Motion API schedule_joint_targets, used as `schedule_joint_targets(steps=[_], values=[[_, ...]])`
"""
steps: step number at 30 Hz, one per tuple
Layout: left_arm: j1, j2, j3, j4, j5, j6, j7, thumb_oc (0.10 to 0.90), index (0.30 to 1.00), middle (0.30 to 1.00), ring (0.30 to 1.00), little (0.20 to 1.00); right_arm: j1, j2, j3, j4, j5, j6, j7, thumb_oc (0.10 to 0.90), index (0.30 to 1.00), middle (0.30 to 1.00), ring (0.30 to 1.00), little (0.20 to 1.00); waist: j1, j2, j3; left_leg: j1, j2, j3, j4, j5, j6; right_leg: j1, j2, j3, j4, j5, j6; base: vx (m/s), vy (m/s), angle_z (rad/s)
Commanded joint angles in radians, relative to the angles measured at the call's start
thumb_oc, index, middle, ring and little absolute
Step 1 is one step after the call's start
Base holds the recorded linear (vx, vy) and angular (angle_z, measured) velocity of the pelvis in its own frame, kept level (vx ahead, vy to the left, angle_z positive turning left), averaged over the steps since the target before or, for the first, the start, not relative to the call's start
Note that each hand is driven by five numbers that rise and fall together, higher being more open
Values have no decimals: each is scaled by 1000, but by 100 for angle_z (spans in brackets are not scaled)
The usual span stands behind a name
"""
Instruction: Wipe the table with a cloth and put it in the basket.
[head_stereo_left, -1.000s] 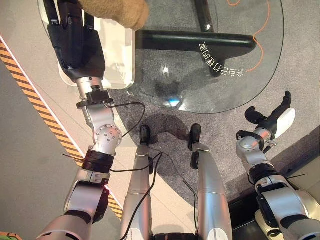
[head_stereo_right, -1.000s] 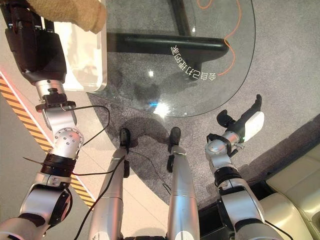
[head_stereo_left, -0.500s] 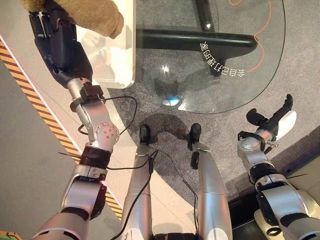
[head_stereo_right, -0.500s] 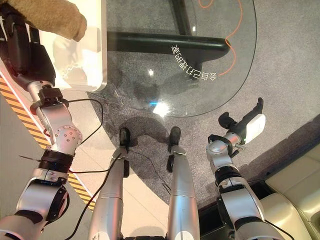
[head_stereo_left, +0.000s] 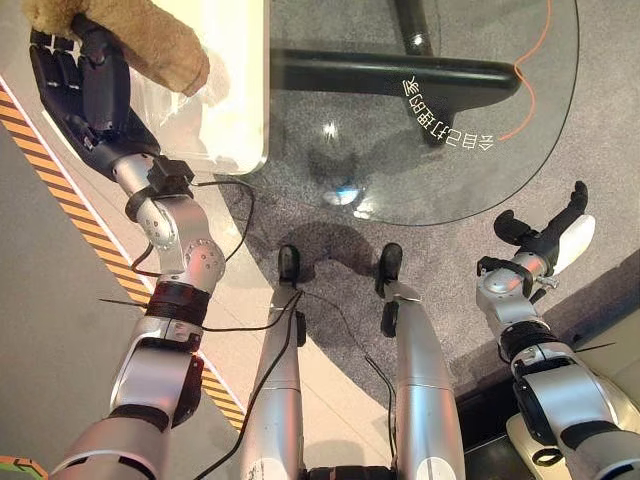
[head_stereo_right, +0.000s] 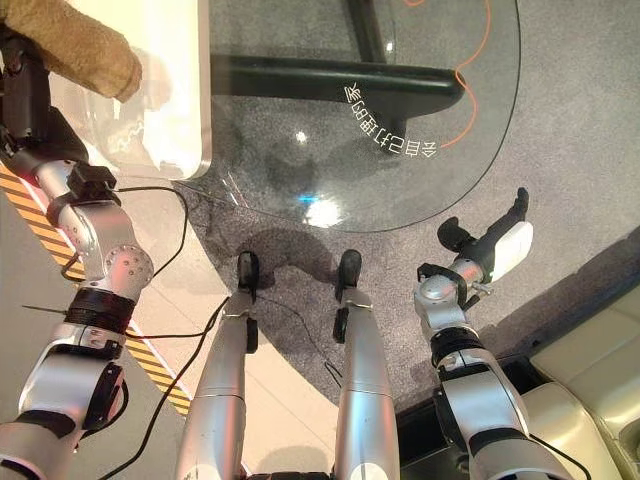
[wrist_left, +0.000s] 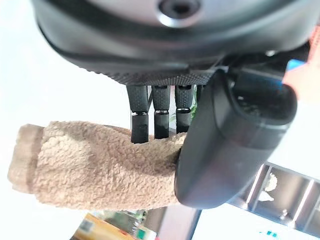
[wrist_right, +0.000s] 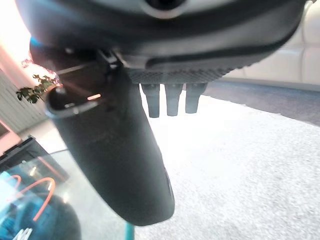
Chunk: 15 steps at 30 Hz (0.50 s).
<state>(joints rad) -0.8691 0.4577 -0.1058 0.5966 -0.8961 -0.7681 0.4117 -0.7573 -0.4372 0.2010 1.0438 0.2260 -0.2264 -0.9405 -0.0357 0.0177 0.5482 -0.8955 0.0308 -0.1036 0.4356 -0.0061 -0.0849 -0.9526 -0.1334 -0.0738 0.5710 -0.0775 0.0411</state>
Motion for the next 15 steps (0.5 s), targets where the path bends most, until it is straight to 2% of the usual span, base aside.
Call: schedule_joint_targets(steps=[1, 8, 10, 15], values=[[-118, 125, 32, -22, 179, -60, 30, 100, 300, 300, 300, 200, 15, -88, -12, -16, 13, -55, -23, 800, 900, 900, 900, 900, 13, -2, -28, 28, -77, 110, 36, -86, 111, 61, 128, -6, -57, -14, -45, 0, 0, 0], [-135, 181, -35, 85, 288, 49, 97, 100, 300, 300, 300, 200, 8, -106, -8, 2, 23, -67, -7, 800, 900, 900, 900, 900, 6, 1, -28, 23, -69, 116, 40, -87, 108, 56, 129, -2, -54, -14, -42, 0, 0, 0], [-135, 190, -47, 106, 289, 73, 99, 100, 300, 300, 300, 200, 6, -109, -8, 7, 25, -69, -5, 800, 900, 900, 900, 900, 5, 2, -28, 23, -69, 117, 39, -86, 107, 56, 128, -3, -55, -14, -42, 0, 0, 0], [-148, 203, -77, 164, 281, 184, 97, 100, 300, 300, 300, 200, -4, -111, 1, 22, 28, -73, 1, 800, 900, 900, 900, 900, 0, 4, -28, 23, -65, 121, 38, -83, 105, 55, 130, -2, -56, -15, -41, 0, 0, 0]])
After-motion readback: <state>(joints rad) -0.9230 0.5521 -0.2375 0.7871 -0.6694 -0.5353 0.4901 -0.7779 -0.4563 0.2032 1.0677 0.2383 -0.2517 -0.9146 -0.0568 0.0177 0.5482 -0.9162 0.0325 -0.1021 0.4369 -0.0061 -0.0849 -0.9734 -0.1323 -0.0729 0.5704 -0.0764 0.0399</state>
